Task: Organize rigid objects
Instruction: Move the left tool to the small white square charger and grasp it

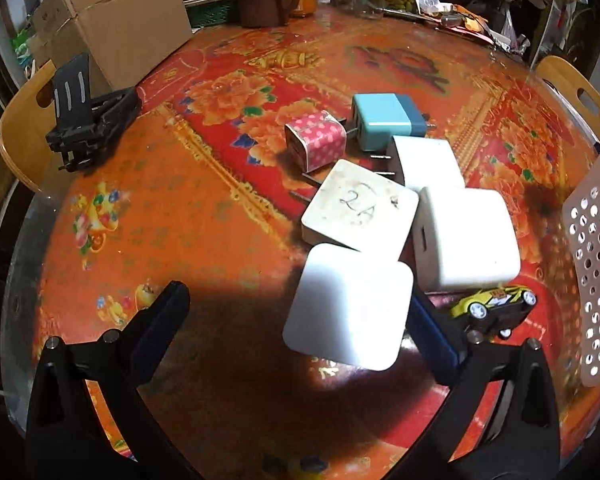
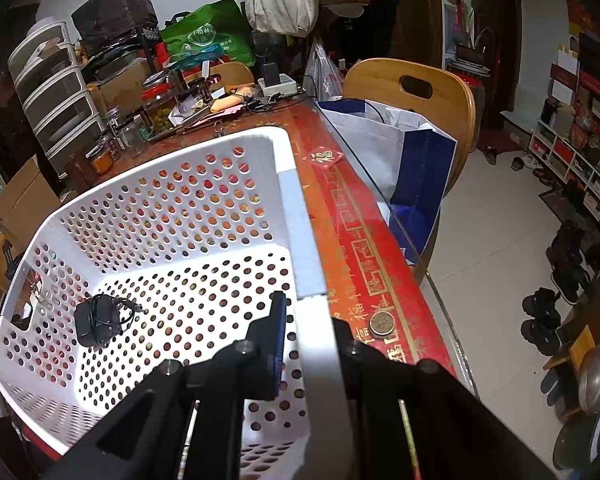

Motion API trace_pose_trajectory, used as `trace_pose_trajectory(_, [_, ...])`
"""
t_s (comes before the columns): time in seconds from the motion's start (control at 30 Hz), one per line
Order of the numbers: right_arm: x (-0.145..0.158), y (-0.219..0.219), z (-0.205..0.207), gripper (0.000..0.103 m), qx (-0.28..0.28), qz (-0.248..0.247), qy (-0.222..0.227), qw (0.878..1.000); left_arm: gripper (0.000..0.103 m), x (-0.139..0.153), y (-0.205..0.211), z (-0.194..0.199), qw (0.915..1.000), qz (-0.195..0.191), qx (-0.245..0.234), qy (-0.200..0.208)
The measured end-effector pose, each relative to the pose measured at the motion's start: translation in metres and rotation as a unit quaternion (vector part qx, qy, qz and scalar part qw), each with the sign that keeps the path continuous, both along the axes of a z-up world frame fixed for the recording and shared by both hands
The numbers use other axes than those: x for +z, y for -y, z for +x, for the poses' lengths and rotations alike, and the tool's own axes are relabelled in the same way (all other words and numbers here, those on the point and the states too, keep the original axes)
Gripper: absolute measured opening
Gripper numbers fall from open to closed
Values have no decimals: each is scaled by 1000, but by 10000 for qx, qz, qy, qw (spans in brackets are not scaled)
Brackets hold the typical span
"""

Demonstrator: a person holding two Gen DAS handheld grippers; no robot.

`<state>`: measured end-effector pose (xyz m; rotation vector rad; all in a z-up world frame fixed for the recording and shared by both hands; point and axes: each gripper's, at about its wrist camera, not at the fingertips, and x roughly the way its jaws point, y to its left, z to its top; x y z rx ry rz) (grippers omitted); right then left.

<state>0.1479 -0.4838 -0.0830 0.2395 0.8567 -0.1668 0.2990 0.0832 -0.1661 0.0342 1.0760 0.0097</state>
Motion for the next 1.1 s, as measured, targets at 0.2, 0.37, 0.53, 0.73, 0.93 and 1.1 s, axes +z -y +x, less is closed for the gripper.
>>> trace_pose_trajectory(0.2, [0, 0, 0, 11, 1, -3, -1, 10000, 43, 10, 5, -8, 9996, -206, -29, 190])
trace_pose_trajectory(0.37, [0, -1, -1, 11, 17, -12, -26, 10000, 43, 24, 8, -20, 9973, 193, 291, 644])
trace_pose_trajectory(0.53, [1, -1, 0, 11, 51, -22, -41, 10000, 43, 50, 23, -34, 9869, 979, 474, 1191])
trace_pose_trajectory(0.73, [1, -1, 0, 11, 99, 15, -11, 9999, 43, 82, 42, -46, 9745, 1435, 537, 1637])
trace_pose_trajectory(0.93, [1, -1, 0, 11, 134, -9, -20, 9999, 43, 105, 62, -51, 9720, 1457, 425, 1793])
trace_pose_trajectory(1.1, [1, -1, 1, 11, 169, -35, -26, 9998, 43, 121, 91, -56, 9669, 1596, 183, 1981])
